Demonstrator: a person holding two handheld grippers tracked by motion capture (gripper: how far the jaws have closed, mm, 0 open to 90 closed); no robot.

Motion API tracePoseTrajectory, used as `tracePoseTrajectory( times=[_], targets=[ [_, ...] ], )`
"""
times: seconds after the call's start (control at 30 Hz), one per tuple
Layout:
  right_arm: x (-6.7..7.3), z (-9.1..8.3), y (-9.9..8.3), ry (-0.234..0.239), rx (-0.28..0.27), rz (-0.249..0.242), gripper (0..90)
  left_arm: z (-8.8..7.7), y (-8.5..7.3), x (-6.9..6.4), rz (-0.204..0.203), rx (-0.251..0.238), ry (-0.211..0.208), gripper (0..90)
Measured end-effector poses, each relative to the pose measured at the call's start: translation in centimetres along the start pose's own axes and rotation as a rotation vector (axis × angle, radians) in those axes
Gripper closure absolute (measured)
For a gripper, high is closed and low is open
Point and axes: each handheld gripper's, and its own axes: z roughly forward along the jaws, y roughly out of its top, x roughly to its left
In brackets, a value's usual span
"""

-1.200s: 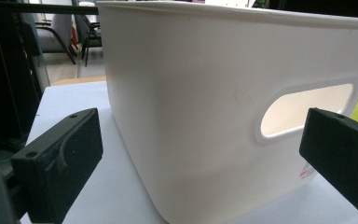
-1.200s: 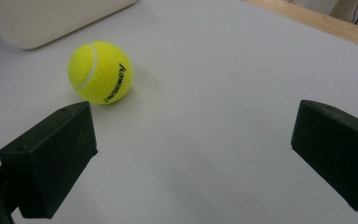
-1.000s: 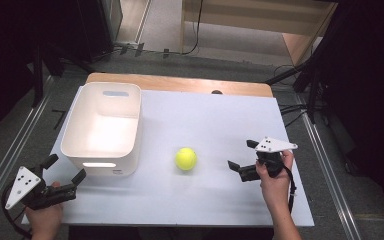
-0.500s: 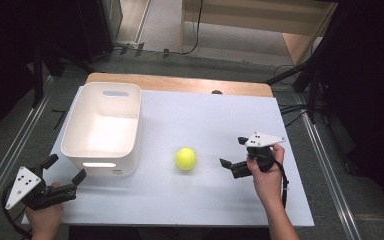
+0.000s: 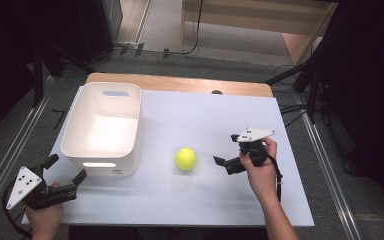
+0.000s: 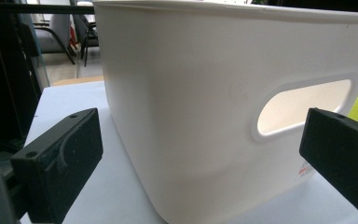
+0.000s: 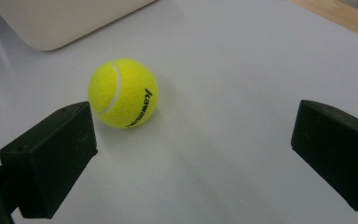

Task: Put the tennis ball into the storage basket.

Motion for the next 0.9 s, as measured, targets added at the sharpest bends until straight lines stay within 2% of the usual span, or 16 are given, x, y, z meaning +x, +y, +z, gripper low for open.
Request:
tracePoseTrajectory(
  times=[0.4,0.6,0.9],
  targets=[
    [0.8,1.8,1.3,0.04,0.056,-0.02,0.0,0.0,0.0,0.0,0.0,-0.005,-0.001,0.0],
    [1.2,2.5,1.6,0.045,0.076,-0.033,0.0,0.0,0.0,0.0,0.007,-0.001,-0.002,0.0],
    [1.6,4.0,1.9,0.079,0.114,-0.046,0.0,0.0,0.0,-0.1,0.011,0.005,-0.005,0.0]
  ],
)
